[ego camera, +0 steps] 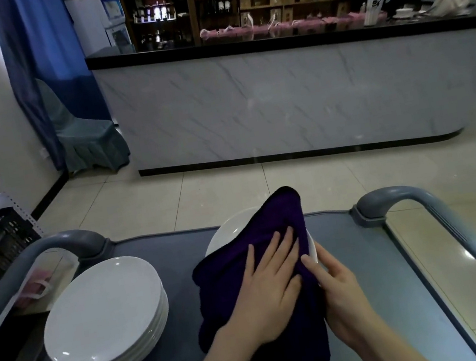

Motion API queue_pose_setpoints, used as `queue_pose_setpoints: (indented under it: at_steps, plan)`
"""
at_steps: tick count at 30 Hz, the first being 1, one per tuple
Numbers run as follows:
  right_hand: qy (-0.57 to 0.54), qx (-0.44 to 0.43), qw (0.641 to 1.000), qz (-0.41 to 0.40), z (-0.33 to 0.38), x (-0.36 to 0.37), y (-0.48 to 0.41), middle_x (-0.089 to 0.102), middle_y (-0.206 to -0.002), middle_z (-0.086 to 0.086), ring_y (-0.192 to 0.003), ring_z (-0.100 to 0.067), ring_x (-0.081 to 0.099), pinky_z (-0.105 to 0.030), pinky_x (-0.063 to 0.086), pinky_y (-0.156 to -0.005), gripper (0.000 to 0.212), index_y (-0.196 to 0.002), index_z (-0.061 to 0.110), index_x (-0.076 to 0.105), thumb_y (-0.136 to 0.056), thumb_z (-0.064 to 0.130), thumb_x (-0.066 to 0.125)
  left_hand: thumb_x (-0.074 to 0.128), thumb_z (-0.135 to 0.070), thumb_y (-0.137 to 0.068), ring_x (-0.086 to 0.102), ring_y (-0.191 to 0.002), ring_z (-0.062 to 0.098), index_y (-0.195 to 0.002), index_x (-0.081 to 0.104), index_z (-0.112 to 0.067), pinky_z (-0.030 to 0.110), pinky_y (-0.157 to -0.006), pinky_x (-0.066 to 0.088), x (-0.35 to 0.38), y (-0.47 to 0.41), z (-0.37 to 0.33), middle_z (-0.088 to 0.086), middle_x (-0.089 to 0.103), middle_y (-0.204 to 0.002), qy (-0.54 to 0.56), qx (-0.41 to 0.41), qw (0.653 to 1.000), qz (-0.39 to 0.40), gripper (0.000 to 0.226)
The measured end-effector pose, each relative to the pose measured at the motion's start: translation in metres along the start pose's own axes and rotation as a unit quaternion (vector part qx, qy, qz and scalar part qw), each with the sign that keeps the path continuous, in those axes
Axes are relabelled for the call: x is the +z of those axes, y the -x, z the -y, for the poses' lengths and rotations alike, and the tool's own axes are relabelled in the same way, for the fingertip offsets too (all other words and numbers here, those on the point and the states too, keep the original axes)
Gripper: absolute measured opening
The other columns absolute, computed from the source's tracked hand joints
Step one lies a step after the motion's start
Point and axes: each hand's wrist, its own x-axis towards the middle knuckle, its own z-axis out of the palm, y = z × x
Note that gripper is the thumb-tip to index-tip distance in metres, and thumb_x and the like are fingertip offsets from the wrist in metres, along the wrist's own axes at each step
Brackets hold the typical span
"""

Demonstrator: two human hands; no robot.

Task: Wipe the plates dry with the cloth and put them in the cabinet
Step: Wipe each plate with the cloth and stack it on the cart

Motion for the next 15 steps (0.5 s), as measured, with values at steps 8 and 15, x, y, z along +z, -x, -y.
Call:
queue_pose_setpoints:
  at_steps: [8, 15]
  plan:
    - [0.081, 0.02, 0.996, -0.013, 0.007, -0.008, 0.016, 0.075, -0.104, -0.016, -0.085, -0.038, 0.073, -0.044, 0.06, -0.061, 0.047, -0.122, 0.048, 0.066, -0.094, 0.01, 0.063, 0.03, -0.041, -0.102, -0.009, -0.149, 0.002, -0.155, -0.005, -0.038, 0.041, -0.123, -0.006, -0.009, -0.016, 0.048, -0.017, -0.007, -0.164, 0.035, -0.125, 0.989, -0.072, 0.063]
    - [0.368, -0.159, 0.916, 0.016, 0.046, -0.024, 0.011, 0.069, -0.12, 0.023, -0.11, 0.0, 0.065, -0.02, 0.053, -0.087, 0.037, -0.125, 0.043, 0.065, -0.1, 0.017, 0.058, 0.06, -0.02, -0.097, 0.062, -0.094, -0.006, -0.101, 0.055, -0.055, 0.007, -0.076, 0.043, -0.039, 0.004, 0.059, -0.025, 0.067, -0.099, 0.277, -0.139, 0.942, -0.126, 0.036]
